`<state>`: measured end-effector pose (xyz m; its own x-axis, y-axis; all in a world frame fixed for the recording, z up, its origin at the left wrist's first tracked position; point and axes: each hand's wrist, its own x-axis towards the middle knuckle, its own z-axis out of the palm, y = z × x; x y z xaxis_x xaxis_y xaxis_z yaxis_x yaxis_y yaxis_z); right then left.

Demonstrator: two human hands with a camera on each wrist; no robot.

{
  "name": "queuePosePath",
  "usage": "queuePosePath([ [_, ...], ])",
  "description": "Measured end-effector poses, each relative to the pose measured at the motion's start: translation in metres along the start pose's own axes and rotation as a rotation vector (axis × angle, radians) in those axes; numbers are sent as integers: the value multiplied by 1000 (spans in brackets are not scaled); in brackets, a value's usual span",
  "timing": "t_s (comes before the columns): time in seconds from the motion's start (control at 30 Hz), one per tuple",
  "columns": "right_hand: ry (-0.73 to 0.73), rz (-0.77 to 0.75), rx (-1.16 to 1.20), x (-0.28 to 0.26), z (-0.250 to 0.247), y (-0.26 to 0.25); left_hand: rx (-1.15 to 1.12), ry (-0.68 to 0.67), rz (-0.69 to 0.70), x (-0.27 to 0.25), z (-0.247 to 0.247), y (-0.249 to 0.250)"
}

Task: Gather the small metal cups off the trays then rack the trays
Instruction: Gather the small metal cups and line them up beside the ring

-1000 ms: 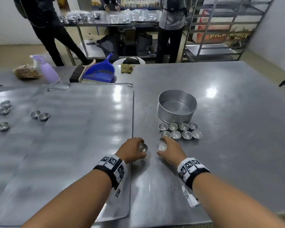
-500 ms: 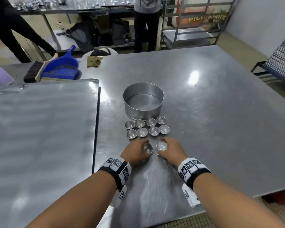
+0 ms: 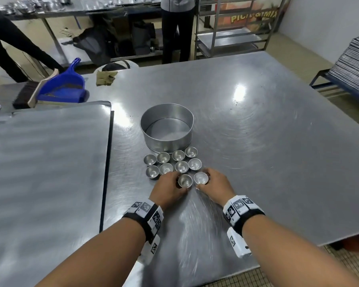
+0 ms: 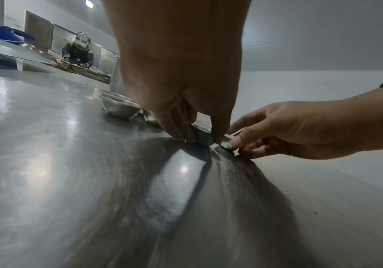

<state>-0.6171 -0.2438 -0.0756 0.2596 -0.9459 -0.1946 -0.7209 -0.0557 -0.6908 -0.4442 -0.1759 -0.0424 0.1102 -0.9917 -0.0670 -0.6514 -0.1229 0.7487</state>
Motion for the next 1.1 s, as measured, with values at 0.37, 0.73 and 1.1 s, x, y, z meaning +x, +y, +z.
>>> queuePosePath([
  [0.37,-3,-22,12,3,0,-2,34,12,-8,4,5,-6],
  [0.73,13,3,52,2,3,-4,13,18,-6,8,8,-15],
  [1.1,44,56,-4,-3,0,-8,70,-25,-13,13,3,-29],
])
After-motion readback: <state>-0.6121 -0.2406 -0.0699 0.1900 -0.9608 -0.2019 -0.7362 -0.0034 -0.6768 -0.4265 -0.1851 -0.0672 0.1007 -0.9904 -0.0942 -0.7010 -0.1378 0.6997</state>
